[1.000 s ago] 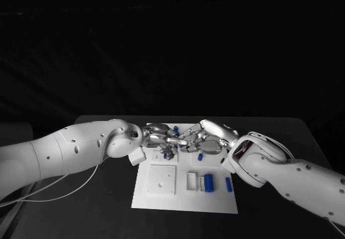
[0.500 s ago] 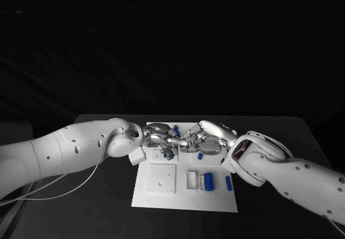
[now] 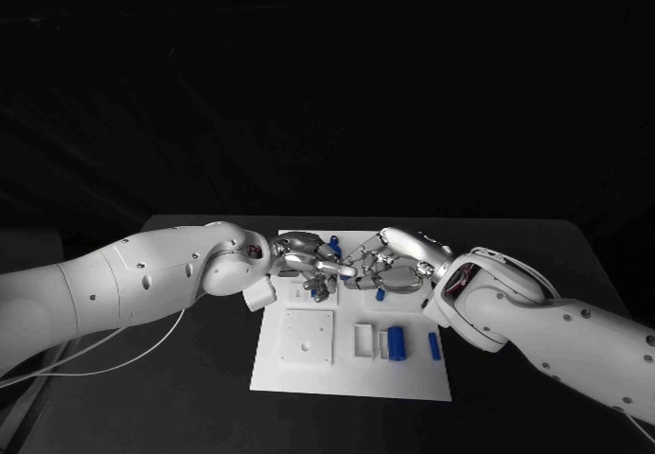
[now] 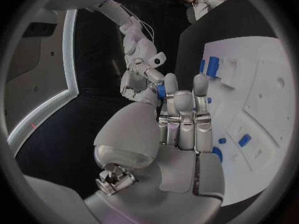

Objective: Assemble the parts on the task board

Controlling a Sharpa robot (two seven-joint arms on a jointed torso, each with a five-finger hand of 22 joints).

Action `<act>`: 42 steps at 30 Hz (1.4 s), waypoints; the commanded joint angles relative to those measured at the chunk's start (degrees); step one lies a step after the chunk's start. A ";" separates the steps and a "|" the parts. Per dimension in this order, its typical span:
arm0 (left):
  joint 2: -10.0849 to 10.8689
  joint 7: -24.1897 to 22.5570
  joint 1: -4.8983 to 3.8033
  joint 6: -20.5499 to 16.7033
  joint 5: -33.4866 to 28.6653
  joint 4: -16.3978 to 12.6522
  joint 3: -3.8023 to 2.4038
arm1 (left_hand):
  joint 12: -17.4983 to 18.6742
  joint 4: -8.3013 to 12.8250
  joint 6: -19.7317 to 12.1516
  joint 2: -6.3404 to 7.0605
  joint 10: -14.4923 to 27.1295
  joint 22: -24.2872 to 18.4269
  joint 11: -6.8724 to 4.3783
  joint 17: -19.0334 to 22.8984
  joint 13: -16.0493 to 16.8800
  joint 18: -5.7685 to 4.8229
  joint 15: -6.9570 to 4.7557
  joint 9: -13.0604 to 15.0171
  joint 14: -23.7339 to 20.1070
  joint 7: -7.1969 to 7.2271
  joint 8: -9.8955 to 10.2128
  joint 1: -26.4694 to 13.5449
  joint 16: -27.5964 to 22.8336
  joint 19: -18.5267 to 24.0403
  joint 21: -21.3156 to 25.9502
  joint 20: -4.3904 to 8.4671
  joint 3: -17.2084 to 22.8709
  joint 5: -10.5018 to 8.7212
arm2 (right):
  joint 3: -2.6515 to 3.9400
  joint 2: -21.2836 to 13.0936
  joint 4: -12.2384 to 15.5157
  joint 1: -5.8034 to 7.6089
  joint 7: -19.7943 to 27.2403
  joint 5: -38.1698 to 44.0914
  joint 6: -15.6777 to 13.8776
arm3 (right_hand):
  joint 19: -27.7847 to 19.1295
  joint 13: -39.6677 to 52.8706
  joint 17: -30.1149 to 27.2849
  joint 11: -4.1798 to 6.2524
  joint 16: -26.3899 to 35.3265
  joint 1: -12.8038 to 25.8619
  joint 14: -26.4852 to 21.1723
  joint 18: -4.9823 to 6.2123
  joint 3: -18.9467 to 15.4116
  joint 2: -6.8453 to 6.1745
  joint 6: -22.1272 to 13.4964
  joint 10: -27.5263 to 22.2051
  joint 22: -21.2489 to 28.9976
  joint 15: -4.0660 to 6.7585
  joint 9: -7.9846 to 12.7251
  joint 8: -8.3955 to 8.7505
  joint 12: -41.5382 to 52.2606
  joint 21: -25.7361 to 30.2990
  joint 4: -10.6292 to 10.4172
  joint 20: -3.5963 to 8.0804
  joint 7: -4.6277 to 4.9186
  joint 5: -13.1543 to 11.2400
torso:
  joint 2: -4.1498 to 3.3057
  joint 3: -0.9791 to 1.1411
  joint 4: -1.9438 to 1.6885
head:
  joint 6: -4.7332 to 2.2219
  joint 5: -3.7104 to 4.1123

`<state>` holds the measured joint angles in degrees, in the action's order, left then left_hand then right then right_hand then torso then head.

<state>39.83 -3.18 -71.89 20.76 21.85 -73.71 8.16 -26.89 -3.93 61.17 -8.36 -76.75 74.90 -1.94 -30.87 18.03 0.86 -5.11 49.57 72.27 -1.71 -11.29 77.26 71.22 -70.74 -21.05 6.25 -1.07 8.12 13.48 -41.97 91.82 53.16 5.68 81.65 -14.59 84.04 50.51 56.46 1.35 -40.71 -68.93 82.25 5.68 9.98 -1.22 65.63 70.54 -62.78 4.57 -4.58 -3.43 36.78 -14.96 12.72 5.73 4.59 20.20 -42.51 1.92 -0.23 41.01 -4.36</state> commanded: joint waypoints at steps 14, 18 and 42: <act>0.05 -0.60 -0.05 0.78 1.38 0.40 -0.04 | -0.32 6.24 -0.04 0.03 0.40 1.12 -0.14 0.09 -0.08 0.78 0.05 -0.08 -0.42 0.37 -0.31 0.80 0.43 0.39 -0.24 -0.14 5.93 0.43 | -0.02 -0.16 -0.19 -0.06 0.01 -0.54 -0.21 | 1.64 -0.11 0.06 -0.17 0.04 -0.70 0.06 -0.23 0.41 -0.52 -0.97 -0.17 -0.16 0.17 0.20 -0.18 -0.45 0.59 0.13 0.15 0.31 -0.16 | -0.01 -0.04 0.01 | 0.07 0.11; 0.01 -0.69 -0.05 0.89 1.22 0.30 -0.04 | -0.33 6.23 -0.03 0.02 0.40 1.12 -0.14 0.10 -0.09 0.77 0.05 -0.10 -0.42 0.37 -0.31 0.79 0.44 0.40 -0.24 -0.14 5.92 0.42 | -0.02 0.03 -0.28 -0.06 -0.07 -0.31 -0.23 | 1.64 -0.10 0.08 -0.17 0.02 -0.75 0.05 -0.23 0.95 -0.69 -1.02 -0.16 -0.30 0.16 0.22 -0.17 -0.45 0.61 0.39 0.15 0.33 -0.29 | 0.02 -0.07 -0.01 | 0.11 0.20; -0.01 -0.49 -0.05 0.61 -1.64 0.20 -0.04 | -0.33 5.76 -0.02 -0.17 0.43 1.09 -0.10 0.19 -0.22 0.75 0.08 -0.22 -0.50 0.41 -0.44 0.37 0.53 0.55 -0.32 -0.17 5.66 0.17 | -0.38 0.91 -0.92 -0.35 -0.07 1.46 -0.90 | 1.80 -0.28 0.11 0.27 -0.05 -2.13 0.18 -0.44 2.67 0.55 2.20 0.01 -0.97 0.43 -0.43 -0.32 -0.58 0.64 2.02 0.35 -0.50 -3.22 | 0.00 0.00 0.01 | 0.25 0.05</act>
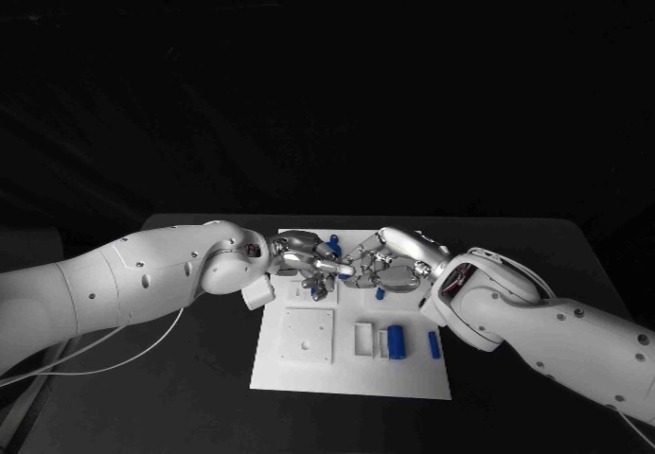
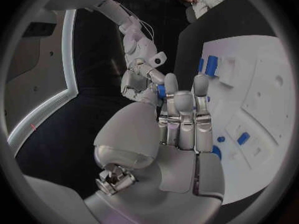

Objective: Assemble the parts on the task board

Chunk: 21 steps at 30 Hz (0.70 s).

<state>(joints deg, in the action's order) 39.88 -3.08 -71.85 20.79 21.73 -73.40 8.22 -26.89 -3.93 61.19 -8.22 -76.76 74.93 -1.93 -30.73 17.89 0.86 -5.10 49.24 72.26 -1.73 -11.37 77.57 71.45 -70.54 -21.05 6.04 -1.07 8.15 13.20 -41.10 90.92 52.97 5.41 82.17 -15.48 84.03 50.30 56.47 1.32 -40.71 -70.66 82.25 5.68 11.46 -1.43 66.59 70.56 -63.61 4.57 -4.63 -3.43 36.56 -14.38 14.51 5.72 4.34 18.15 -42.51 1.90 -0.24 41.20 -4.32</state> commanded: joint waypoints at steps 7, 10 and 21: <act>0.03 -0.42 -0.09 0.72 -1.91 -0.05 -0.09 | -0.26 5.29 -0.19 -0.19 0.53 1.05 -0.08 0.09 -0.16 0.74 0.11 0.06 -0.56 0.43 -0.39 -0.11 0.33 0.39 -0.33 0.01 5.35 0.19 | -0.12 -0.09 -0.21 -0.20 0.24 1.04 -0.49 | 1.80 -0.09 0.18 0.67 -0.11 0.57 0.56 -1.04 8.01 1.18 3.85 0.64 -0.83 0.74 -1.59 -0.25 -0.56 -0.35 0.50 0.76 -0.84 -7.22 | -0.01 0.02 0.01 | 0.03 0.01; 0.05 -0.35 -0.09 0.82 -2.28 -0.02 -0.09 | -0.23 4.94 -0.23 -0.11 0.60 1.02 -0.07 0.11 -0.19 0.74 0.13 -0.18 -0.55 0.47 -0.23 -0.29 0.33 0.42 -0.28 -0.02 5.10 0.04 | -0.12 -0.11 -0.30 -0.21 0.28 1.09 -0.69 | 1.86 0.03 0.25 0.79 -0.16 0.67 0.69 -1.26 9.09 0.94 4.55 0.97 -1.03 0.82 -2.22 -0.26 -0.62 -0.49 0.04 0.86 -1.06 -8.41 | 0.00 0.02 0.01 | 0.04 0.04; -0.10 0.22 -0.09 1.07 -2.65 0.06 -0.08 | 0.03 1.59 1.20 1.92 1.02 0.95 0.09 0.00 -0.32 0.80 0.21 -5.25 -0.16 0.47 1.72 -2.91 0.64 0.06 -0.11 -0.10 0.96 -4.58 | -0.12 -0.05 -0.37 -0.22 0.14 1.13 -1.41 | 2.03 0.75 0.39 1.01 -0.21 0.53 1.07 -1.65 5.91 0.55 4.94 1.56 -1.03 0.97 -3.02 -0.23 -0.62 -0.77 -2.16 1.05 -1.71 -8.15 | -0.01 0.00 0.03 | 0.06 0.10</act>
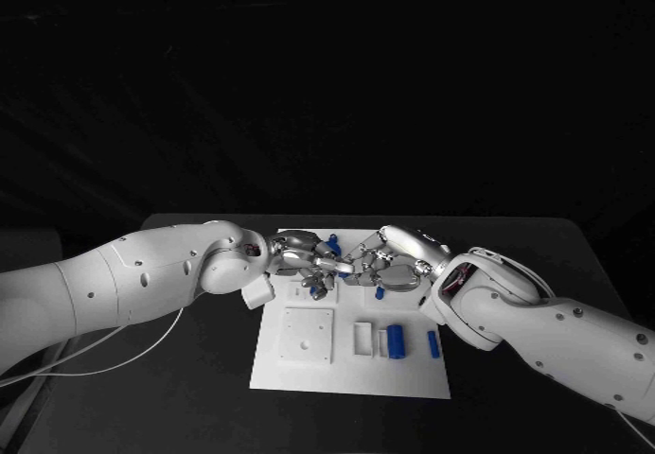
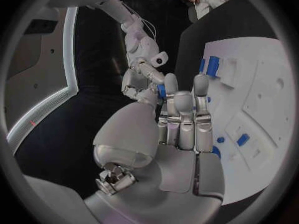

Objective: Assemble the parts on the task board

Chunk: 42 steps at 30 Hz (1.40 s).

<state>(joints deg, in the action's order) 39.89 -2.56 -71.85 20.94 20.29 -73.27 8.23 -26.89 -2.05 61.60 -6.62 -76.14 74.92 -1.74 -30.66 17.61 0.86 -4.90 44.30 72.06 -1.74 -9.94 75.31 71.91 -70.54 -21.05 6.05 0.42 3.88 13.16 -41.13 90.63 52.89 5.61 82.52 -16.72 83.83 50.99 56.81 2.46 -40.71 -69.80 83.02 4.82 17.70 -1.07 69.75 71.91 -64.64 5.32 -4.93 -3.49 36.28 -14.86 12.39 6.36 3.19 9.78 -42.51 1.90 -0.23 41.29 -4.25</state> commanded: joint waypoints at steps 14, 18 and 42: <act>0.07 0.64 -0.10 -0.39 -1.24 0.24 -0.08 | -0.25 -0.08 1.29 4.39 0.54 0.98 0.06 0.02 0.18 0.88 0.09 -2.75 0.19 0.02 0.12 -5.06 -0.01 -0.28 0.28 -0.18 -3.27 -0.22 | -0.07 -0.18 -0.13 -0.14 -0.63 0.27 -0.68 | 2.27 0.28 0.28 -0.08 -0.33 -0.38 0.35 -0.86 -1.22 0.33 1.92 0.47 -0.01 0.25 -2.74 -0.17 -0.56 -0.82 -0.44 0.47 -0.71 0.59 | 0.00 0.00 0.01 | 0.00 0.09; 0.01 0.77 -0.10 -0.27 -1.24 0.36 -0.07 | -0.25 0.08 1.20 4.71 0.62 0.98 0.09 -0.01 0.18 0.90 0.12 -3.30 0.18 -0.04 -0.13 -5.60 0.00 -0.34 0.42 -0.20 -3.08 -0.23 | -0.07 -0.22 -0.12 -0.14 -0.82 0.14 -0.90 | 2.28 0.29 0.36 -0.06 -0.39 -0.37 0.35 -0.85 -1.29 0.32 1.96 0.53 0.02 0.27 -2.74 -0.16 -0.61 -0.84 -0.47 0.48 -0.74 0.71 | -0.02 0.00 0.01 | 0.06 0.12; 0.08 0.94 -0.09 0.77 -1.58 0.93 -0.05 | -0.21 0.62 0.83 3.52 1.03 1.05 0.07 -0.08 0.10 0.83 0.14 -4.08 -0.17 0.15 -0.47 -4.99 0.13 -0.16 0.62 -0.24 -2.05 5.69 | -0.07 -0.58 0.19 -0.15 -1.02 -0.47 -0.64 | 2.26 0.41 0.61 -0.05 -0.39 -0.36 0.27 -0.85 -1.48 0.21 1.97 0.67 0.16 0.27 -2.69 -0.16 -0.93 -1.22 -0.54 0.49 -0.75 1.24 | 0.00 -0.01 0.01 | 0.25 0.21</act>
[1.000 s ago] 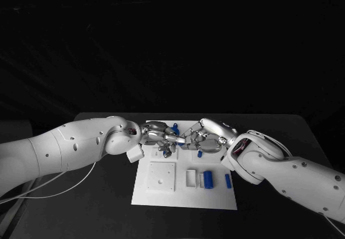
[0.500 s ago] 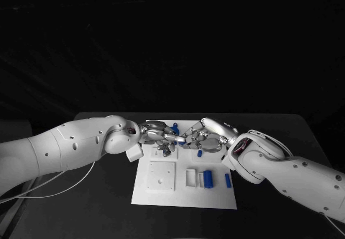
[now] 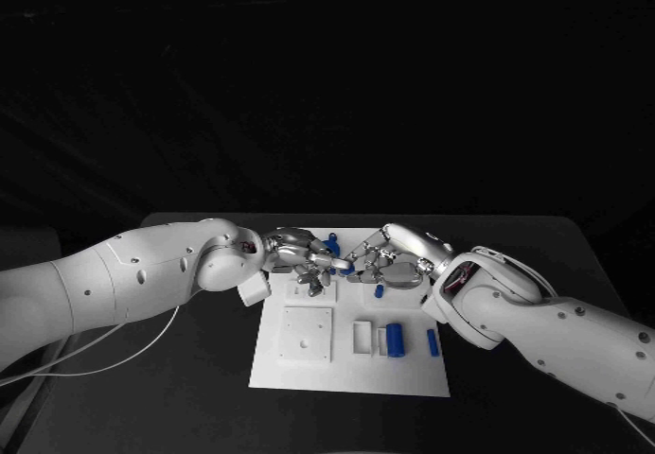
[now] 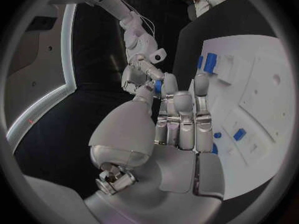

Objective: Assemble the parts on the task board

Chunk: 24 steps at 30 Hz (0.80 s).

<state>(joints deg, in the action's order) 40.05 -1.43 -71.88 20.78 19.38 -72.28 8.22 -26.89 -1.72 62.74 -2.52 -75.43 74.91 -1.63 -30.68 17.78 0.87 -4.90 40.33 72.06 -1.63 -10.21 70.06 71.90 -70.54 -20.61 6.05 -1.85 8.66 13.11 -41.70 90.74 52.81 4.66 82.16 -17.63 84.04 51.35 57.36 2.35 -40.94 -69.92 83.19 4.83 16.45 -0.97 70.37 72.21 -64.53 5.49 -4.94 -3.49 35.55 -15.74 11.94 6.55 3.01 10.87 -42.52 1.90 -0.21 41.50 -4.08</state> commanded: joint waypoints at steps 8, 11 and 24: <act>-0.20 -0.25 -0.05 1.51 -0.67 -0.12 -0.04 | -0.03 1.24 -0.36 -1.61 0.34 1.08 -0.07 -0.08 -0.23 0.78 0.14 -0.49 -0.30 0.19 -0.06 1.62 0.17 -0.06 0.15 -0.22 0.90 2.65 | -0.02 0.04 0.00 -0.07 -0.25 -0.14 0.35 | 2.06 0.07 0.06 0.05 -0.15 -0.20 0.13 -0.86 -0.29 0.09 1.35 0.39 0.08 0.11 -2.67 -0.16 -0.21 -0.32 -0.11 0.29 -0.57 0.15 | 0.02 -0.02 -0.02 | 0.10 0.10; -0.21 -0.26 -0.05 1.58 -0.67 -0.16 -0.03 | 0.01 1.45 -0.35 -1.75 0.33 1.07 -0.07 -0.08 -0.28 0.77 0.14 -0.58 -0.35 0.21 -0.04 1.84 0.17 -0.01 0.16 -0.23 0.98 2.79 | -0.02 0.05 -0.01 -0.07 -0.38 -0.14 0.31 | 2.06 0.07 0.06 0.05 -0.15 -0.20 0.13 -0.86 -0.29 0.09 1.35 0.39 0.08 0.11 -2.67 -0.16 -0.21 -0.32 -0.11 0.29 -0.57 0.15 | 0.01 -0.01 -0.02 | 0.10 0.13; -0.23 -1.30 -0.04 1.62 -0.90 -0.49 -0.03 | 1.80 4.79 -1.78 -5.01 -0.31 1.21 0.15 -0.11 -1.65 0.90 0.25 -0.39 -0.68 -0.49 -0.10 5.18 0.30 0.40 -0.12 -0.24 6.15 13.30 | -0.02 0.15 0.08 -0.07 -1.06 0.10 0.43 | 2.12 0.14 0.14 0.08 -0.11 0.00 0.16 -0.80 -0.55 -0.03 1.31 0.49 0.14 0.12 -2.57 -0.16 -0.36 -0.72 -0.38 0.30 -0.63 0.32 | 0.02 -0.02 0.00 | 0.12 0.25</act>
<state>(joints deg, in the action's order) 39.99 -1.56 -71.91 21.11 19.10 -72.43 8.20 -25.26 2.01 61.27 -6.34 -75.36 74.90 -1.33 -30.71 16.19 0.86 -4.57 39.85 71.74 -2.06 -9.88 73.90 71.90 -70.33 -20.61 5.84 2.83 20.98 13.07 -41.61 90.74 52.77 4.11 82.06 -17.53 84.03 51.42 57.42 2.34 -40.94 -69.91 83.18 4.83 15.95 -0.99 70.76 72.21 -64.38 5.48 -4.94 -3.46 35.56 -16.17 11.63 6.54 3.04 10.86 -42.49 1.88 -0.23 41.63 -3.87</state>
